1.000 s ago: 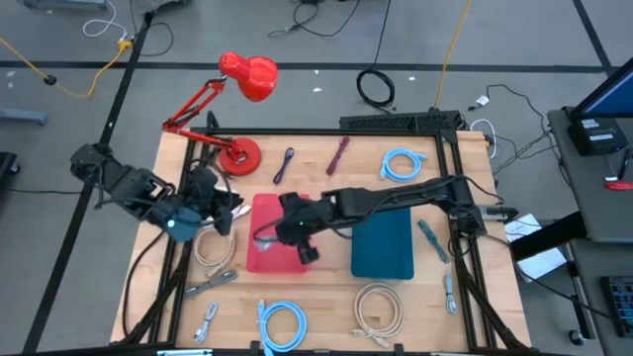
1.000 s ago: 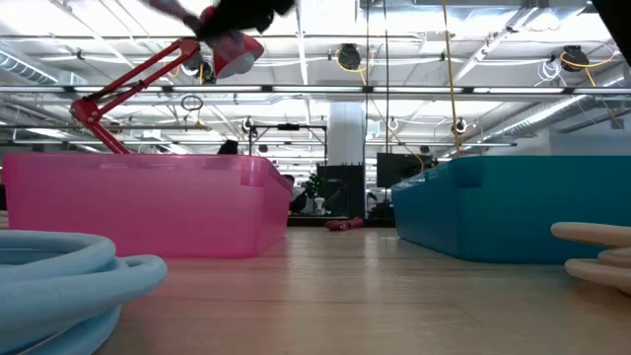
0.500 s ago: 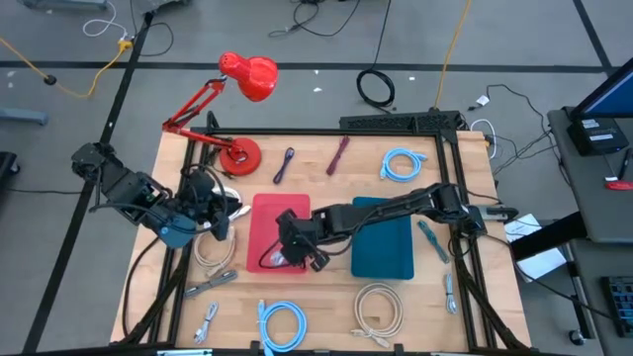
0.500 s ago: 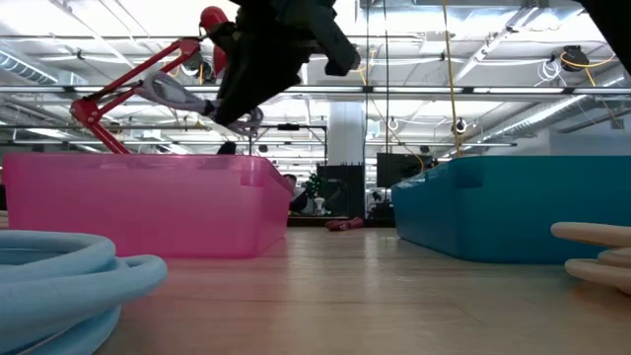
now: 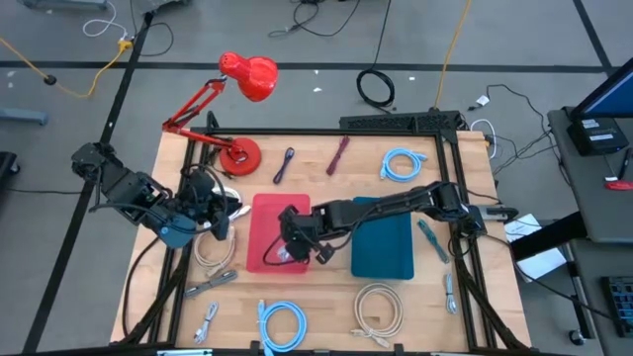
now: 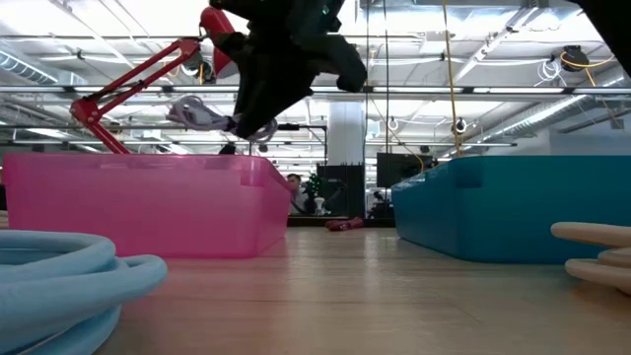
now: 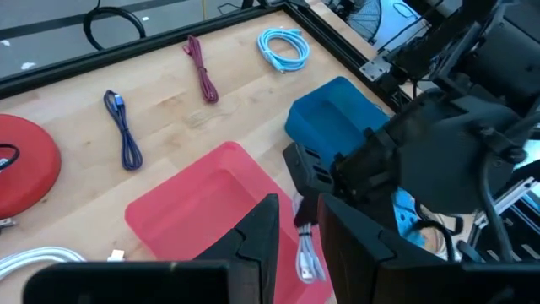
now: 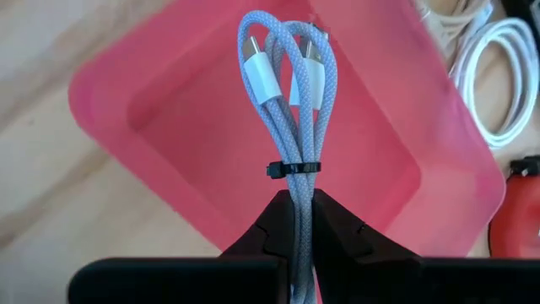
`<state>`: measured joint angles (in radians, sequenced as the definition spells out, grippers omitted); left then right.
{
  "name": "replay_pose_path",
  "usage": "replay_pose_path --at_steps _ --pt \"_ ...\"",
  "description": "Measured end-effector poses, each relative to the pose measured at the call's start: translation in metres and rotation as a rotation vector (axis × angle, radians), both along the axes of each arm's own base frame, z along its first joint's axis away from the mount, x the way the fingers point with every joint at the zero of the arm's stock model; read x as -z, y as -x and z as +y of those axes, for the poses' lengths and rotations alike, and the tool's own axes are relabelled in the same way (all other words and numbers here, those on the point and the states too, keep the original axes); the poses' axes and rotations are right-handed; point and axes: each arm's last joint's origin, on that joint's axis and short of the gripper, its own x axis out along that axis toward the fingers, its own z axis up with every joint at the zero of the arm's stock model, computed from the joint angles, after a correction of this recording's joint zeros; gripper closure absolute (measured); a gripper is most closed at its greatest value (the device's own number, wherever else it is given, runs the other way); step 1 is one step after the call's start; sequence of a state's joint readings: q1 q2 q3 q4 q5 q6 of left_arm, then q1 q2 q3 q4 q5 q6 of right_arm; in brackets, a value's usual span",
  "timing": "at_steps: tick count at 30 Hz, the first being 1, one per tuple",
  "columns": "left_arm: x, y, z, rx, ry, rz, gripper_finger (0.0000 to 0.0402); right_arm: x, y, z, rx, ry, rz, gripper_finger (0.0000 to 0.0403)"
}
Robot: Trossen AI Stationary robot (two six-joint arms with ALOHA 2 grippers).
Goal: Pick & Place USB Port
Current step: Put the top white charger cable into the red bin
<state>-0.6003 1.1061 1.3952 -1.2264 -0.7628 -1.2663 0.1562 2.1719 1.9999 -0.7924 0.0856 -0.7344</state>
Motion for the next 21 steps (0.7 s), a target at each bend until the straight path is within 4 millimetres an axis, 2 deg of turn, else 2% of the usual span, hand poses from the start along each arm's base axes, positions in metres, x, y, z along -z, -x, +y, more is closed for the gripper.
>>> replay_pose_path --at_steps 7,15,21 --pt "0.0 0.0 0.0 -0.001 0.003 -0.002 0.0314 0.001 0.002 -0.003 -0.09 0.055 0.027 0.039" --pt "0.0 0.0 -0.001 0.0 0.014 -0.003 0.0314 0.001 0.004 0.011 -0.38 0.2 0.023 0.039" --pt "0.0 0.002 -0.004 0.007 0.031 -0.013 0.0314 0.001 0.001 0.013 -0.4 0.218 -0.01 0.039"
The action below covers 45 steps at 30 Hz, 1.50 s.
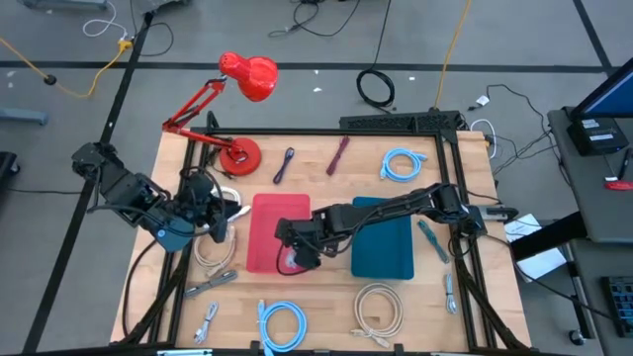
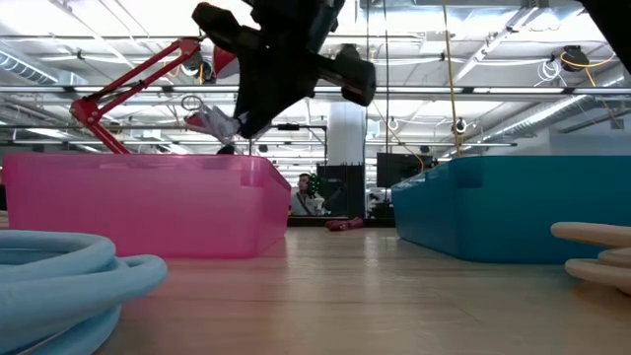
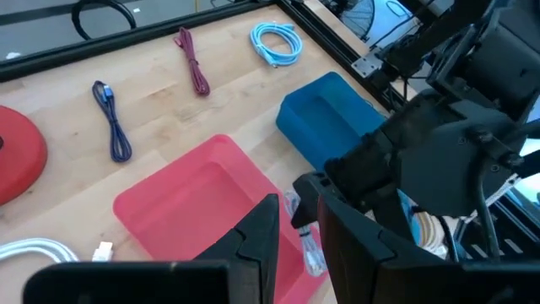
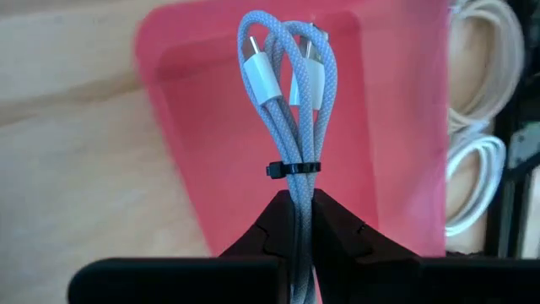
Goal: Pick & Place USB Port
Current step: Put the top white charger cable into the red bin, then put the black and pink charger cable into the red bin
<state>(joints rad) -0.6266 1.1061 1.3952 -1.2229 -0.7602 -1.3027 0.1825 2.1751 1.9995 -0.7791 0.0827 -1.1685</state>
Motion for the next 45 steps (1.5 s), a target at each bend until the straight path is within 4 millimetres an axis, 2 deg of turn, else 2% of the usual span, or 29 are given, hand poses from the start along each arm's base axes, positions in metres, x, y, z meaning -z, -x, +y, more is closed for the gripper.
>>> replay_pose_path --at_steps 5,9,16,21,24,28,33,36,40,45 --pt "0.0 0.001 -0.002 -0.006 -0.001 -0.015 0.0314 0.001 -0.004 -0.005 0.072 0.001 -0.031 0.0383" --pt "-0.001 0.002 -0.003 -0.007 -0.009 -0.024 0.0314 -0.002 -0.01 -0.015 0.192 -0.036 -0.095 0.0337" --pt "-0.001 0.003 -0.005 -0.008 -0.012 -0.034 0.0314 -0.003 -0.013 -0.024 0.287 -0.075 -0.115 0.0261" --pt "-0.001 0.003 -0.004 -0.007 -0.033 -0.031 0.0314 -0.01 -0.017 -0.028 0.509 -0.108 -0.237 0.023" --pt "-0.001 0.002 0.0 -0.026 -0.084 -0.032 0.0314 -0.031 -0.017 -0.027 0.658 -0.156 -0.384 0.0222" --pt "-0.001 -0.001 0.008 -0.019 -0.184 0.014 0.0314 -0.075 0.0 -0.016 0.815 -0.297 -0.564 0.0223" --pt "0.0 -0.007 0.019 -0.05 -0.172 0.054 0.0314 -0.132 0.037 -0.002 0.973 -0.619 -0.653 0.0233" --pt "0.001 -0.009 0.027 -0.075 -0.178 0.085 0.0314 -0.164 0.067 0.004 1.04 -0.785 -0.676 0.0237" --pt "0.003 -0.011 0.041 -0.116 -0.204 0.145 0.0314 -0.191 0.098 0.012 1.089 -0.939 -0.674 0.0239" --pt "0.006 -0.017 0.063 -0.197 -0.182 0.213 0.0314 -0.21 0.122 0.021 1.111 -1.069 -0.667 0.0239"
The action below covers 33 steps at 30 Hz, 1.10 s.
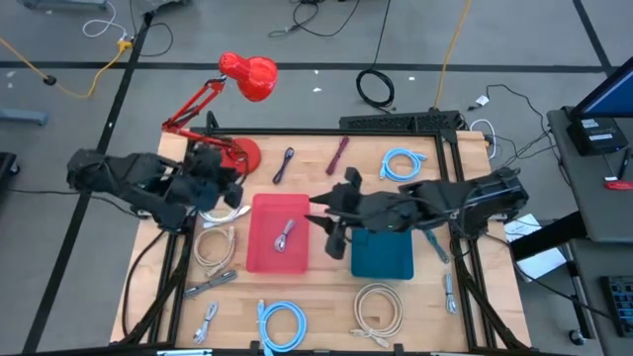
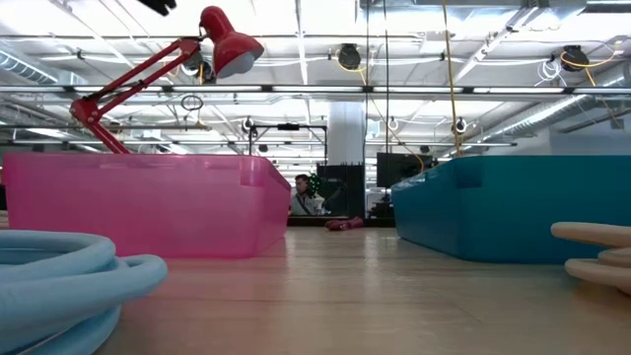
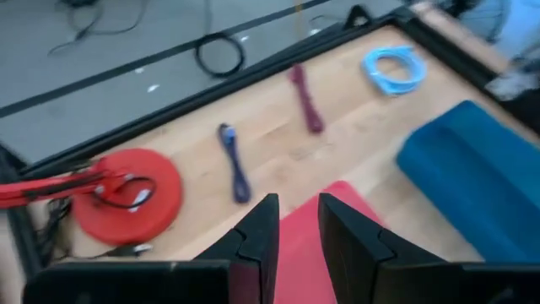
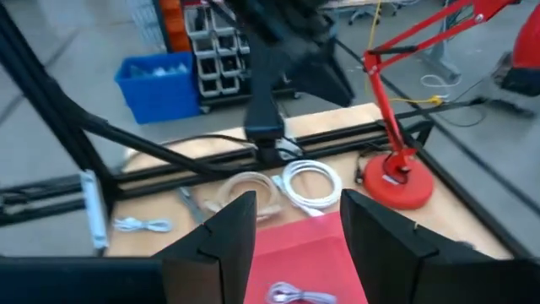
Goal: Pick & Place USB Port
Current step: Put the black and pink charger cable into the red bin
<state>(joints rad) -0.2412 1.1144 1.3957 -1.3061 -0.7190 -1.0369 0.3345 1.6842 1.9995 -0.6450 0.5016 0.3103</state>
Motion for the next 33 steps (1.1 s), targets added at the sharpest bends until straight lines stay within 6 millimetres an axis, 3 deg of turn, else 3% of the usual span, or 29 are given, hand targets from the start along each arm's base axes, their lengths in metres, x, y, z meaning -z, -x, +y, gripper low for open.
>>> replay_pose_path --at_steps 4,9,15,19,27,33 --pt "0.005 -0.011 0.016 0.001 0.016 0.082 0.0314 -0.003 0.009 0.008 -0.007 -0.062 0.002 0.0239" --pt "0.018 -0.033 0.03 0.003 0.023 0.191 0.0314 0.009 0.018 0.022 -0.029 -0.093 0.104 0.0239" --pt "0.044 -0.073 0.055 0.034 0.084 0.315 0.0314 0.014 0.026 0.03 -0.004 -0.12 0.151 0.0239" --pt "0.063 -0.112 0.08 0.124 0.155 0.246 0.0314 0.012 0.028 0.032 0.043 -0.096 0.12 0.0239" --pt "0.105 -0.179 0.147 0.277 0.433 -0.117 0.0303 0.003 0.048 0.037 0.097 -0.126 0.094 0.0239" --pt "0.151 -0.204 0.169 0.272 0.546 -0.012 0.0236 -0.003 0.069 0.04 0.174 -0.099 0.072 0.0239"
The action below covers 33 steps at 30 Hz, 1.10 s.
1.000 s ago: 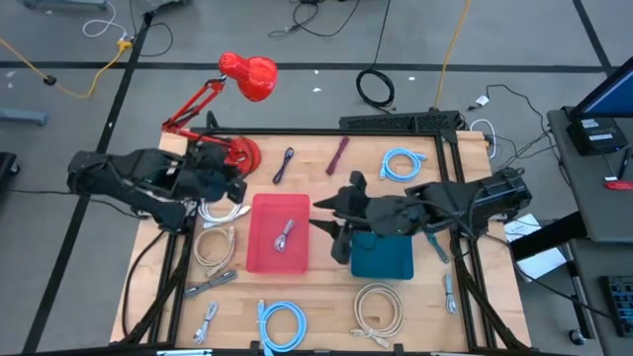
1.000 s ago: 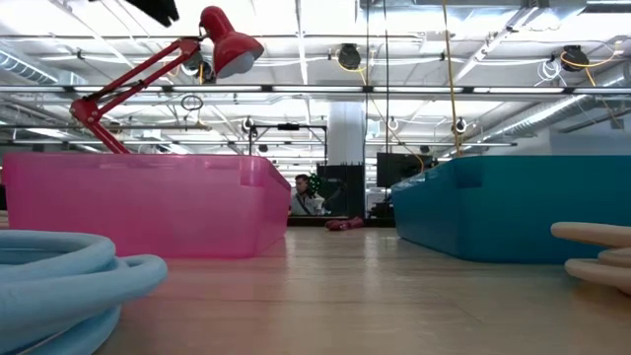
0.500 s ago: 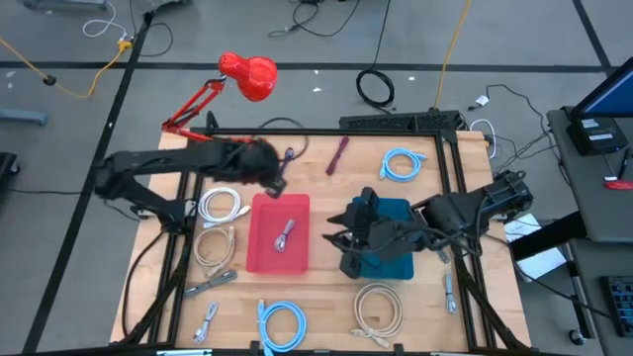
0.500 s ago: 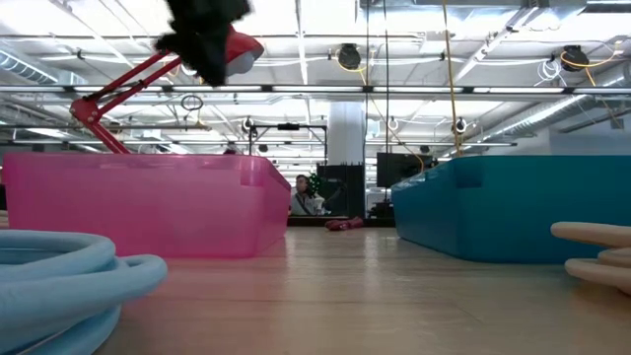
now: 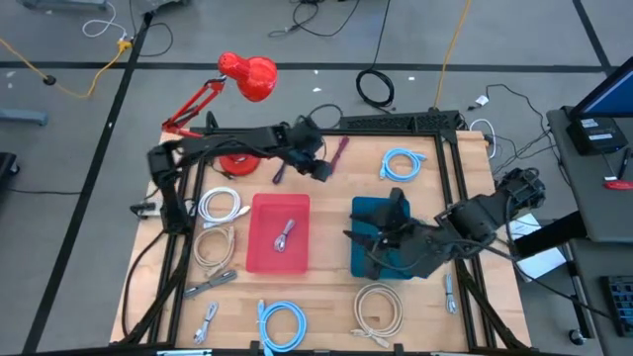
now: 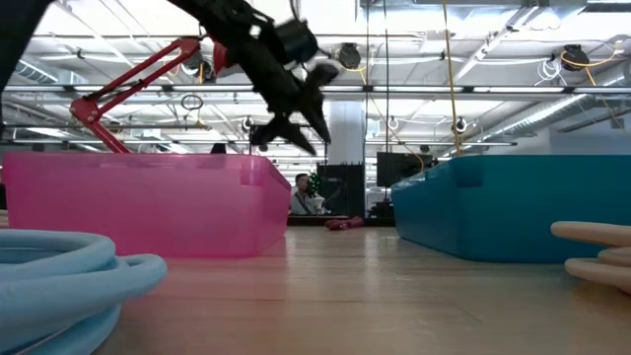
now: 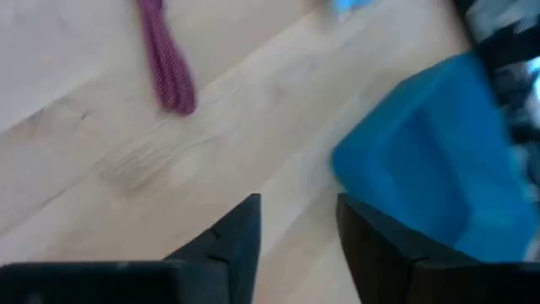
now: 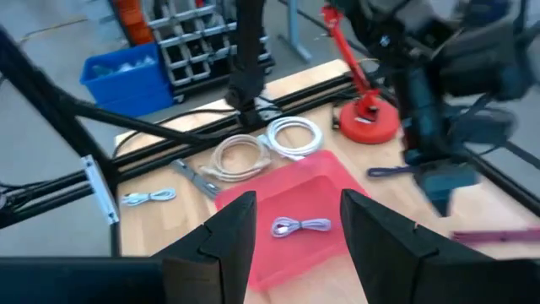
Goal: Pick & Place USB Port
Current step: Put the black and pink charger cable into the red bin
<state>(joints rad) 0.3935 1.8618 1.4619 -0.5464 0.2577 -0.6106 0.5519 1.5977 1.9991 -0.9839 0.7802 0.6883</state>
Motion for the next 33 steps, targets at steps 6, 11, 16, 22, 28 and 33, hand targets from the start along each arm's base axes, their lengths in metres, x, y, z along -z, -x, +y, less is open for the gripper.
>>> replay_pose_path --at_steps 6,11,16,22,28,33 --pt "0.004 -0.035 0.014 0.067 -0.074 0.09 0.0184 0.001 0.006 0.0 0.056 0.003 -0.004 0.0239" --pt "-0.011 -0.062 0.026 0.078 -0.267 0.217 0.0179 0.001 0.006 0.0 0.057 0.001 -0.005 0.0239" --pt "-0.006 -0.081 0.049 0.057 -0.31 0.296 0.0179 0.001 0.006 0.0 0.057 0.001 -0.006 0.0239" --pt "0.034 -0.086 0.067 0.034 -0.236 0.409 0.0179 0.001 0.007 0.001 0.046 0.008 -0.002 0.0239" --pt "0.051 -0.092 0.067 0.033 -0.218 0.412 0.0179 0.001 0.007 0.002 0.032 0.029 0.008 0.0239" --pt "0.05 -0.099 0.061 0.016 -0.246 0.378 0.0179 0.001 0.007 0.002 0.002 0.036 0.026 0.0239"
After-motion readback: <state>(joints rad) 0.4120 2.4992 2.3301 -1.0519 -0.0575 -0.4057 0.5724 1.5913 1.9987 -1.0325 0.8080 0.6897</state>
